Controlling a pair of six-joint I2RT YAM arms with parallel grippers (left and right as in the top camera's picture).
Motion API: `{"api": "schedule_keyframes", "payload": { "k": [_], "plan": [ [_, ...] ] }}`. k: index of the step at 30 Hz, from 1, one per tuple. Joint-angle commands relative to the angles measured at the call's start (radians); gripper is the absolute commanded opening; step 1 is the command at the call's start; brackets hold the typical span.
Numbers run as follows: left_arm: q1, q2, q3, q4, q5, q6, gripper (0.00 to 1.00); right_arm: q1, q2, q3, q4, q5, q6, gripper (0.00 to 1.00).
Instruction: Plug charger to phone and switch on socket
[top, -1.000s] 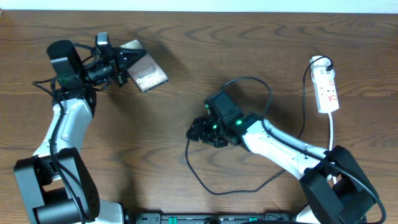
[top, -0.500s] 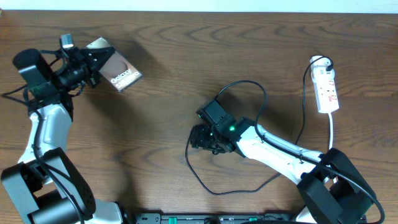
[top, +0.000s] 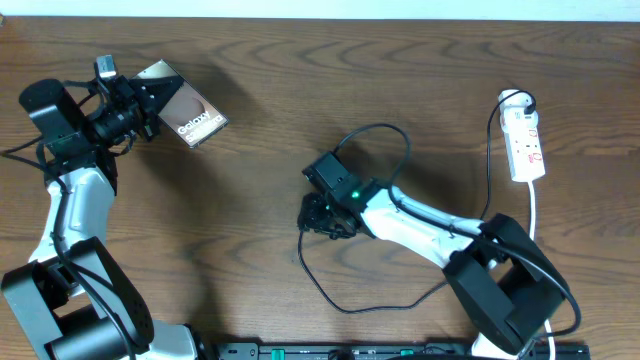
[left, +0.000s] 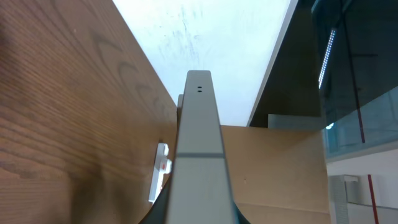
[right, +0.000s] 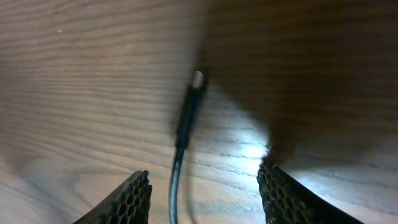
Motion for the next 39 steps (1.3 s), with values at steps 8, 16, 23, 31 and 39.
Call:
{"api": "schedule_keyframes", "payload": {
  "k": [8,16,23,31,39],
  "plan": [
    [0.003,-0.005,0.002,0.009,0.035,0.018,0.07,0.009,0.068,0.086,-0.032,0.024,0.008,0.48],
    [0.003,-0.005,0.002,0.009,0.035,0.018,0.07,0.008,0.138,0.093,-0.028,0.018,0.016,0.43],
    [0.003,-0.005,0.002,0.009,0.035,0.018,0.08,0.008,0.14,0.097,-0.029,0.021,0.023,0.24],
    [0.003,-0.005,0.002,0.009,0.035,0.018,0.07,0.008,0.14,0.097,-0.033,0.017,0.023,0.01],
    [0.003,-0.005,0.002,0.003,0.035,0.018,0.08,-0.016,0.139,0.098,-0.032,-0.034,-0.027,0.01]
  ]
}}
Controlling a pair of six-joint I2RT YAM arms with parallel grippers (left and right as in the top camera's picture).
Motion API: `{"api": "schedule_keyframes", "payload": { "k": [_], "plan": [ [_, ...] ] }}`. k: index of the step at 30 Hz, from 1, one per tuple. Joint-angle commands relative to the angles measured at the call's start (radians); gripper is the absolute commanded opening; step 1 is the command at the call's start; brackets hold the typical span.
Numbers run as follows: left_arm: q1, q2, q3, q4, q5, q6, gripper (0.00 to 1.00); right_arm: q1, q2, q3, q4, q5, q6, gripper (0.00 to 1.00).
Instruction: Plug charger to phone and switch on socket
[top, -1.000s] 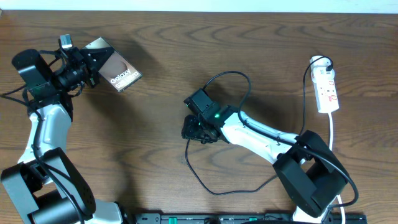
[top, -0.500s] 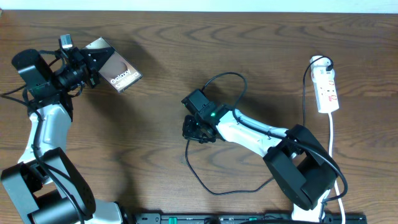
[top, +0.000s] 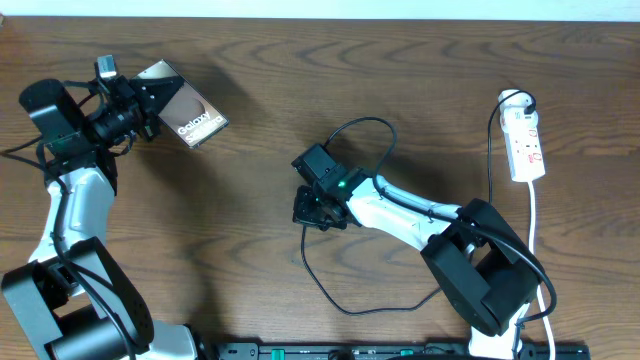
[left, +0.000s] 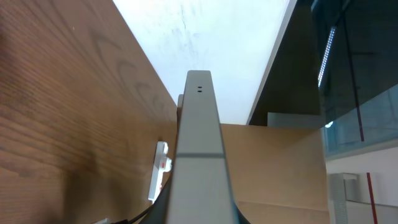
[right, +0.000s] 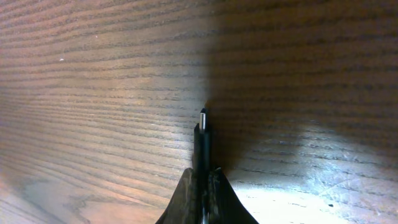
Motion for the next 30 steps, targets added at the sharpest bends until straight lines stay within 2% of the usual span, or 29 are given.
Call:
{"api": "schedule_keyframes", "payload": {
  "k": [1,7,15,20,23,30],
  "plan": [
    [0.003,-0.005,0.002,0.003,0.027,0.018,0.07,-0.024,0.034,-0.003,-0.011,-0.043,-0.055,0.01],
    [0.003,-0.005,0.002,0.0,0.031,0.017,0.07,-0.144,0.034,-0.003,-0.003,-0.282,-0.226,0.01],
    [0.003,-0.005,0.002,0.0,0.031,0.021,0.08,-0.369,0.034,-0.003,-0.043,-0.755,-0.752,0.01],
    [0.003,-0.005,0.002,0.0,0.031,0.051,0.07,-0.482,0.034,-0.003,-0.144,-0.804,-0.987,0.01],
    [0.003,-0.005,0.002,0.0,0.031,0.051,0.08,-0.523,0.034,-0.003,-0.202,-0.899,-1.164,0.01],
    [0.002,-0.005,0.002,0.0,0.031,0.051,0.08,-0.533,0.034,-0.003,-0.308,-1.03,-1.559,0.01]
  ]
}}
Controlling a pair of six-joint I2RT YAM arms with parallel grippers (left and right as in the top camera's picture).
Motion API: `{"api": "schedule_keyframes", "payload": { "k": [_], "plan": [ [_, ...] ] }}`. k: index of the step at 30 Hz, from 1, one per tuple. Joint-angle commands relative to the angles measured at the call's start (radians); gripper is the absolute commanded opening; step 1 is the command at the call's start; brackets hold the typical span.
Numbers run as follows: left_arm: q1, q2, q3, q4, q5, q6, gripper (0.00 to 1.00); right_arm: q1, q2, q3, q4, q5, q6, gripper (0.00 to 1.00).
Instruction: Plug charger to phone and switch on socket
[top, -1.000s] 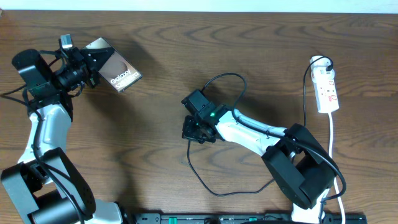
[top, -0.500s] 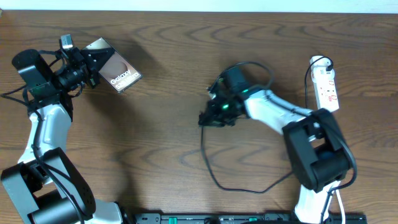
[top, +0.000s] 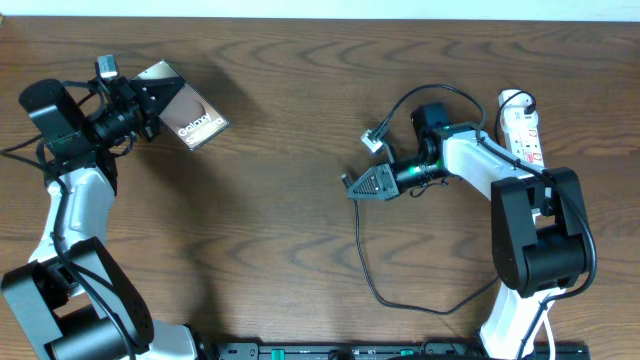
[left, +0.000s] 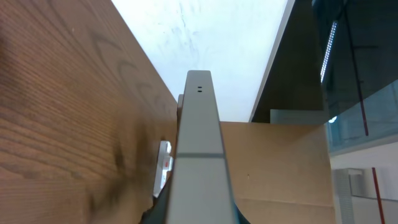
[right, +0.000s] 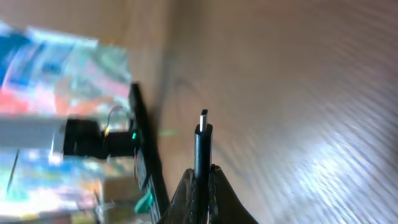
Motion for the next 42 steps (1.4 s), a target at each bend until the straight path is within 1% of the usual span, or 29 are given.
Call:
{"api": "schedule_keyframes", "payload": {
  "k": [1,7,12,13,16,18,19,21,23,25,29,38,42],
  "plan": [
    [0.002,-0.005,0.002,0.006,0.025,0.013,0.08,0.01,0.012,-0.002,-0.016,-0.105,-0.283,0.01],
    [0.002,-0.005,0.002,0.006,0.026,0.013,0.08,0.048,0.012,-0.002,-0.029,-0.141,-0.395,0.01],
    [0.002,-0.005,0.002,0.006,0.029,0.014,0.07,0.072,0.012,-0.002,-0.027,-0.138,-0.399,0.01],
    [0.002,-0.005,0.002,0.006,0.03,0.014,0.07,0.072,0.012,-0.002,-0.027,-0.123,-0.371,0.01],
    [0.002,-0.005,0.002,0.006,0.032,0.014,0.07,0.068,0.012,-0.002,-0.01,0.004,-0.181,0.01],
    [0.002,-0.005,0.002,0.006,0.032,0.014,0.08,0.068,0.012,-0.002,0.003,0.182,0.023,0.01],
    [0.002,-0.005,0.002,0.006,0.032,0.014,0.08,0.07,0.012,-0.002,0.001,0.305,0.14,0.01],
    [0.002,-0.005,0.002,0.006,0.032,0.014,0.08,0.075,0.012,-0.002,-0.018,0.484,0.284,0.01],
    [0.002,-0.005,0.002,0.006,0.032,0.014,0.08,0.081,0.012,-0.002,-0.056,0.625,0.369,0.01],
    [0.002,-0.005,0.002,0.006,0.032,0.014,0.07,0.087,0.012,-0.002,-0.089,0.724,0.45,0.01],
    [0.002,-0.005,0.002,0.006,0.032,0.021,0.07,0.103,0.012,-0.002,-0.128,0.88,0.57,0.01],
    [0.002,-0.005,0.002,0.006,0.032,0.025,0.07,0.148,0.012,-0.002,-0.169,1.159,0.747,0.01],
    [0.002,-0.005,0.002,0.006,0.032,0.025,0.07,0.16,0.012,-0.002,-0.166,1.187,0.767,0.01]
  ]
}}
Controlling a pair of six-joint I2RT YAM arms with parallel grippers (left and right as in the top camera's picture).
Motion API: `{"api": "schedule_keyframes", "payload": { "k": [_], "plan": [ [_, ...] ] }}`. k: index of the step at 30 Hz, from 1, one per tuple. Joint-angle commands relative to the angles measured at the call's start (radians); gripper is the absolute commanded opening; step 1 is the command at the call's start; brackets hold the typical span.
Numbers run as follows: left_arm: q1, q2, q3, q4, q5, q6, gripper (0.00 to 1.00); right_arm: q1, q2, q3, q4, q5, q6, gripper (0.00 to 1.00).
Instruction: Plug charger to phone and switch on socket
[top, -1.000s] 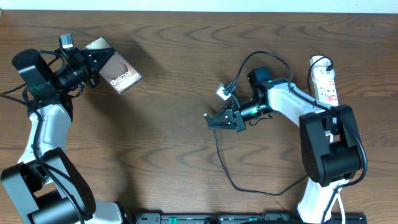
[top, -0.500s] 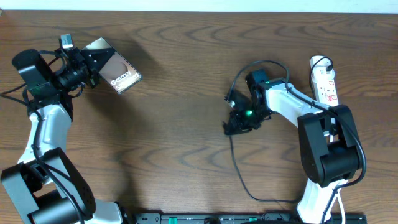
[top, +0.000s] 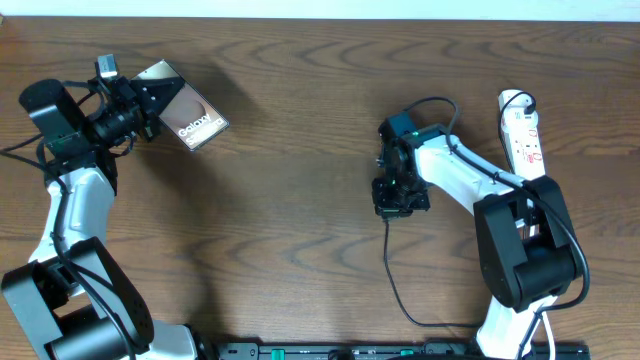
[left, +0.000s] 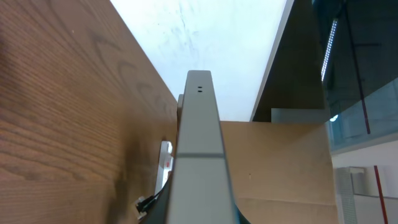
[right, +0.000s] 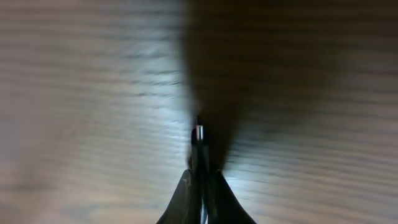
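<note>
The phone (top: 188, 115), its brown face printed "Galaxy", is held off the table at the far left with my left gripper (top: 148, 103) shut on it. In the left wrist view its grey edge (left: 199, 155) runs up the middle, end face (left: 199, 89) pointing away. My right gripper (top: 400, 198) is at centre right, pointing down at the wood, shut on the black charger plug (right: 199, 138), whose metal tip sticks out just above the table. The black cable (top: 392, 275) trails toward the front edge. The white socket strip (top: 524, 138) lies at the far right.
A loop of cable (top: 432, 104) arches behind the right wrist toward the socket strip. The strip's white lead (top: 535, 215) runs down the right side. A black rail (top: 330, 351) lines the front edge. Beyond the table's far edge, the left wrist view shows cardboard (left: 280, 168).
My right gripper, still shut on the plug, was level and pointing left; now it points down at the table a little further right. The cable lies differently. The left arm and phone are unchanged.
My right gripper stood open over the plug lying mid-table. Then it was shut on the plug there. Then it held the plug level, further right and pointing left; now the plug points down at the wood. The left gripper held the phone still throughout.
</note>
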Motion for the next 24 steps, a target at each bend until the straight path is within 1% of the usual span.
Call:
{"api": "schedule_keyframes", "payload": {
  "k": [1,4,5,6,7,8,10,11,15,20,24],
  "plan": [
    [0.002,-0.005,0.002,0.006,0.032,0.014,0.07,0.005,0.046,-0.028,0.014,0.211,0.066,0.01],
    [0.002,-0.005,0.002,0.006,0.032,0.014,0.07,0.006,0.046,-0.028,0.021,0.214,0.081,0.02],
    [0.002,-0.005,0.002,0.006,0.032,0.014,0.08,0.006,0.046,-0.028,0.021,0.214,0.081,0.09],
    [0.002,-0.005,0.002,0.006,0.032,0.014,0.08,0.006,0.046,-0.028,0.021,0.214,0.084,0.2],
    [0.002,-0.005,0.002,0.006,0.032,0.014,0.08,0.006,0.046,-0.028,0.021,0.214,0.084,0.4],
    [0.002,-0.005,0.002,0.006,0.032,0.014,0.08,0.006,0.046,-0.028,0.021,0.214,0.084,0.46],
    [0.002,-0.005,0.002,0.006,0.032,0.014,0.07,0.006,0.046,-0.028,0.021,0.213,0.084,0.55],
    [0.002,-0.005,0.002,0.006,0.032,0.014,0.07,0.006,0.046,-0.028,0.021,0.214,0.084,0.57],
    [0.002,-0.005,0.002,0.006,0.032,0.017,0.07,0.006,0.046,-0.028,0.038,0.213,0.121,0.57],
    [0.002,-0.005,0.002,0.002,0.032,0.029,0.08,0.006,0.046,-0.028,0.051,0.209,0.163,0.5],
    [0.002,-0.005,0.002,0.002,0.032,0.029,0.07,0.006,0.046,-0.028,0.051,0.183,0.167,0.41]
  ]
}}
